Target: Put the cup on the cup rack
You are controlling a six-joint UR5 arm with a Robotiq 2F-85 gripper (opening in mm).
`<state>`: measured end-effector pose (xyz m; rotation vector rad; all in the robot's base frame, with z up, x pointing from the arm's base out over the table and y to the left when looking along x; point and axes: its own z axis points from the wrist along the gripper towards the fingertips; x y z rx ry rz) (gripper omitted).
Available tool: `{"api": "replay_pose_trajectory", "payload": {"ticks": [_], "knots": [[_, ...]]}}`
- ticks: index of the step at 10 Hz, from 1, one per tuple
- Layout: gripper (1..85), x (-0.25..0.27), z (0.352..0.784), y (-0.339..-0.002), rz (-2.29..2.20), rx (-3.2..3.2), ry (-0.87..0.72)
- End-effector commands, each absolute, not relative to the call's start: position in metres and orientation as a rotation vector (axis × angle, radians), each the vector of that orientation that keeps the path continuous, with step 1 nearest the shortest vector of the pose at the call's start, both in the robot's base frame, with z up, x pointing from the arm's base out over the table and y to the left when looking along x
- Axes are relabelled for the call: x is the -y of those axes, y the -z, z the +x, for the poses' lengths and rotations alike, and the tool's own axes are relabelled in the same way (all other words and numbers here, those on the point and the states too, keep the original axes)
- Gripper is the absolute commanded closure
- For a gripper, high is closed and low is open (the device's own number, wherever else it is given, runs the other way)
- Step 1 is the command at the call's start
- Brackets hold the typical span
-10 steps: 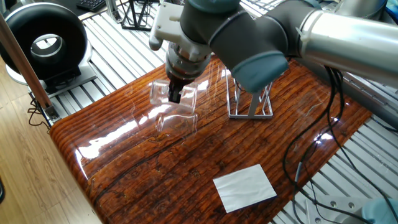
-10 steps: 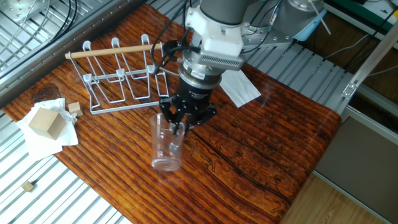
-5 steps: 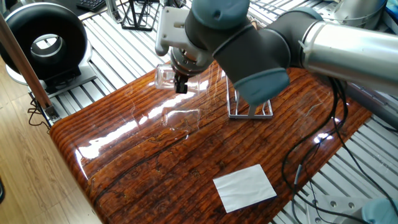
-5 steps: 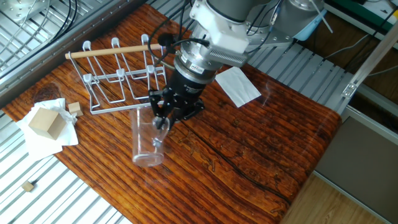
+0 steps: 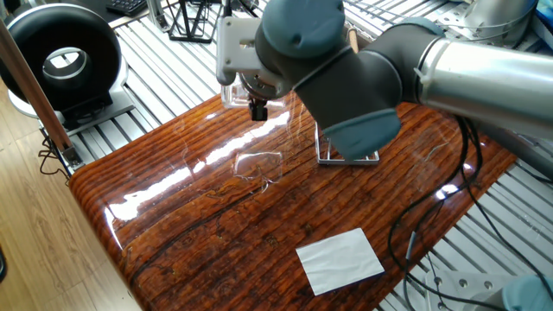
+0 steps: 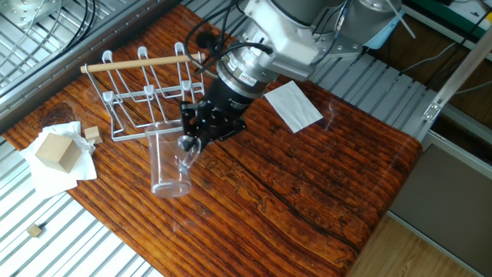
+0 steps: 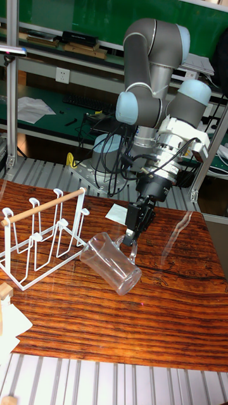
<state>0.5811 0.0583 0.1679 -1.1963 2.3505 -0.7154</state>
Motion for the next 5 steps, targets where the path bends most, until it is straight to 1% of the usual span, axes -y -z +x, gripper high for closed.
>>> {"api": "replay_pose_trajectory", "payload": {"ticks": [1, 5], "knots": [[84.7, -0.047, 0.589, -0.182, -1.239, -2.286, 0.826], [84.7, -0.041, 0.605, -0.197, -1.028, -2.238, 0.789]]}}
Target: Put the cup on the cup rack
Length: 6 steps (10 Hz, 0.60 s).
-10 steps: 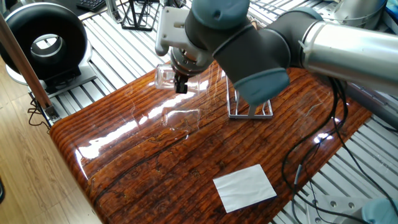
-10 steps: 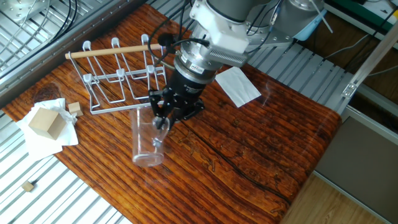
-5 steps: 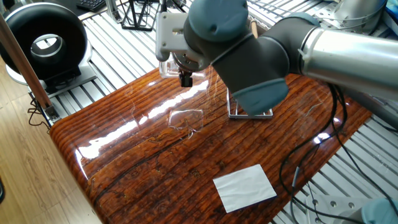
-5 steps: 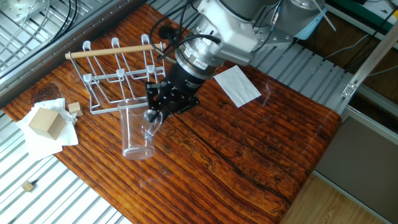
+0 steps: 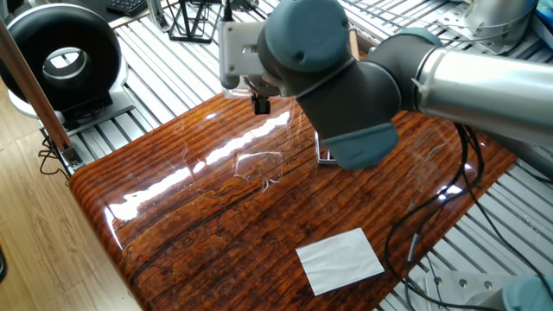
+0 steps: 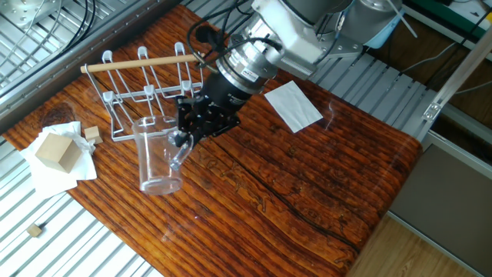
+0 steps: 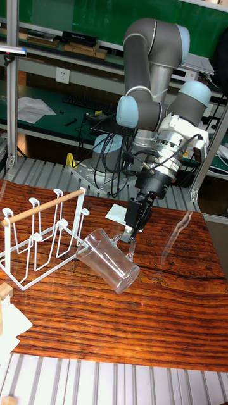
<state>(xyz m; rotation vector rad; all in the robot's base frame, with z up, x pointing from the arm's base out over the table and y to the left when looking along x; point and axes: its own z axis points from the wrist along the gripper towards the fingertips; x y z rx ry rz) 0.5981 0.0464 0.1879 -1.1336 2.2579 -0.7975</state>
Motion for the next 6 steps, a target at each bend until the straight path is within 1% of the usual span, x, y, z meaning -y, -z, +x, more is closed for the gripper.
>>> {"api": "replay_pose_trajectory", "payload": {"ticks": [1, 5, 6], "knots": [[84.7, -0.047, 0.606, -0.196, -0.947, -2.255, 0.729], [84.7, -0.054, 0.618, -0.207, -0.784, -2.226, 0.654], [84.7, -0.059, 0.616, -0.203, -0.737, -2.249, 0.607]]}}
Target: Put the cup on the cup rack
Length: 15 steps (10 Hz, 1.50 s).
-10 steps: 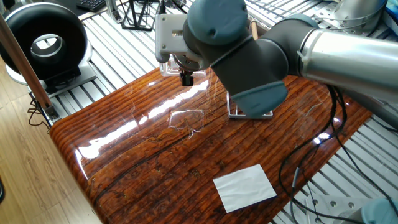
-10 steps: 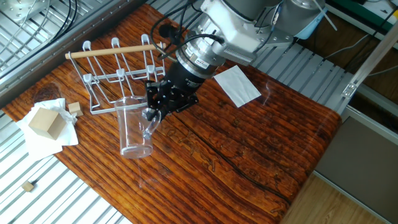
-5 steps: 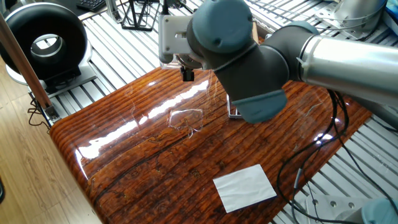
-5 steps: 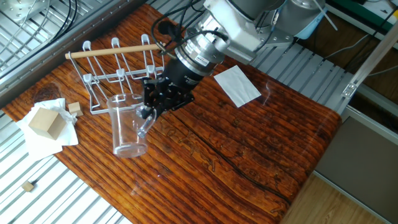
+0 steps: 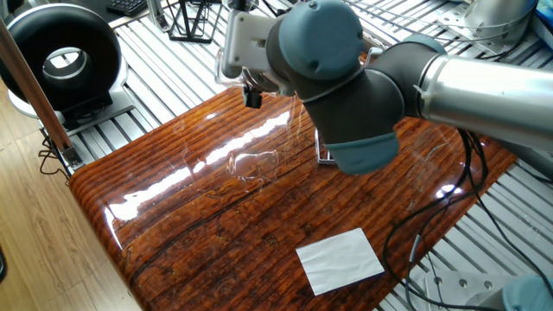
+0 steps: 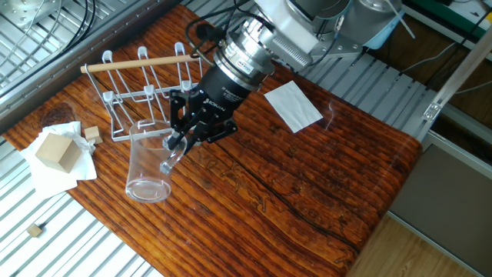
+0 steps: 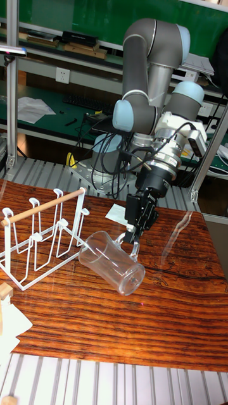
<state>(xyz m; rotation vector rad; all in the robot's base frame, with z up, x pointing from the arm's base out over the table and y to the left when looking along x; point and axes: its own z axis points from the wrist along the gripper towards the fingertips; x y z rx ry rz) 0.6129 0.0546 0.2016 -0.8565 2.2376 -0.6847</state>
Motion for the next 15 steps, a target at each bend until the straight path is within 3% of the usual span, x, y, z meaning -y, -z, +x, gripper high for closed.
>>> {"api": "replay_pose_trajectory", "payload": {"ticks": [1, 5, 9, 15], "knots": [[84.7, -0.063, 0.612, -0.197, -0.690, -2.286, 0.566], [84.7, -0.058, 0.602, -0.188, -0.688, -2.345, 0.567], [84.7, -0.067, 0.545, -0.142, -0.939, -2.591, 0.499], [84.7, -0.074, 0.530, -0.134, -0.997, -2.664, 0.499]]}}
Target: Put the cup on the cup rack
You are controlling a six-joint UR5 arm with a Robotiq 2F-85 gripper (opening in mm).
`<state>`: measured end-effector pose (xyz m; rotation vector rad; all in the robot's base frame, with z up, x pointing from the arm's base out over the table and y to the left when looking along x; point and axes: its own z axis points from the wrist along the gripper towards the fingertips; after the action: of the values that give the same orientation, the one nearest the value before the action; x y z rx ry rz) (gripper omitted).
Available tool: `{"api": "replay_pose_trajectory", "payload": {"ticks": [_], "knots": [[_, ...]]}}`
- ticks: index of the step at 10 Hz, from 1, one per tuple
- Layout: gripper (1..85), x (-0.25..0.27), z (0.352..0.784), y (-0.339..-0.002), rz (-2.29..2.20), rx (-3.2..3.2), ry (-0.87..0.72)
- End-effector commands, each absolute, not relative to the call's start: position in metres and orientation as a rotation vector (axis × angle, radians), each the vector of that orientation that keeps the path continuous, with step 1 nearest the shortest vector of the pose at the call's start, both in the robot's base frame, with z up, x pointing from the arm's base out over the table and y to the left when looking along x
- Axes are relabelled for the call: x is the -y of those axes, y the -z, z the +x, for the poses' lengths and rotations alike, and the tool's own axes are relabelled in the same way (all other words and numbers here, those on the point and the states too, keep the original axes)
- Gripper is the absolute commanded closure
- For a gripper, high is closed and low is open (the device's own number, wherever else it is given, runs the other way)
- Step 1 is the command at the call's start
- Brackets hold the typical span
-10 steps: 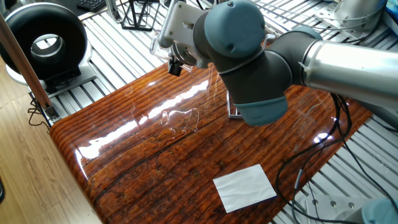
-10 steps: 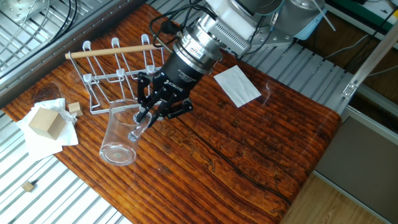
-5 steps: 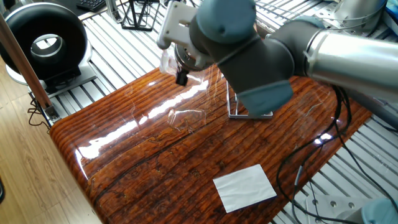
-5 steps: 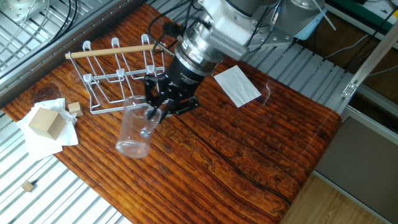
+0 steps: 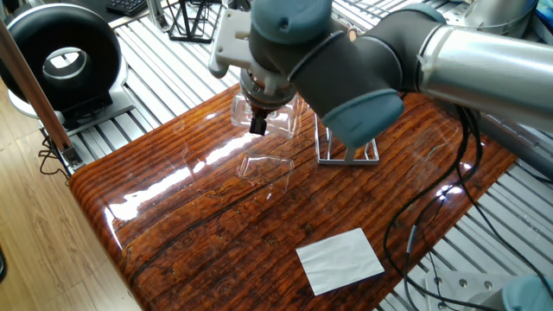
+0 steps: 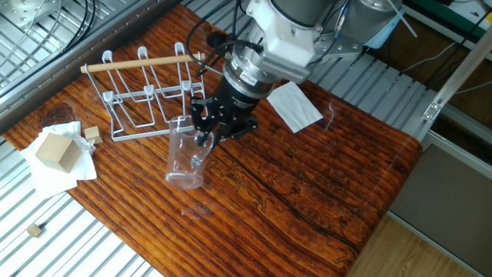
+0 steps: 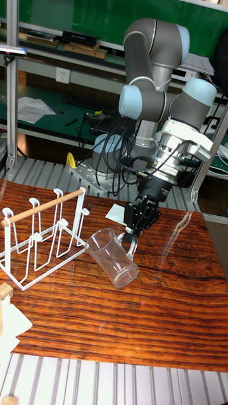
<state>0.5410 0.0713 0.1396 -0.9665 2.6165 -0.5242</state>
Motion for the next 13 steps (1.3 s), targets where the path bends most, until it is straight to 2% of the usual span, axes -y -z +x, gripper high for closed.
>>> {"api": "replay_pose_trajectory", "payload": {"ticks": [1, 3, 8, 9, 12, 13], "knots": [[84.7, -0.080, 0.519, -0.129, -1.018, -2.704, 0.453], [84.7, -0.096, 0.497, -0.118, -1.059, -2.781, 0.349], [84.7, -0.095, 0.495, -0.117, -1.086, -2.780, 0.355], [84.7, -0.084, 0.506, -0.122, -1.107, -2.733, 0.437], [84.7, -0.067, 0.538, -0.143, -1.041, -2.601, 0.551], [84.7, -0.055, 0.552, -0.158, -1.029, -2.523, 0.657]]}}
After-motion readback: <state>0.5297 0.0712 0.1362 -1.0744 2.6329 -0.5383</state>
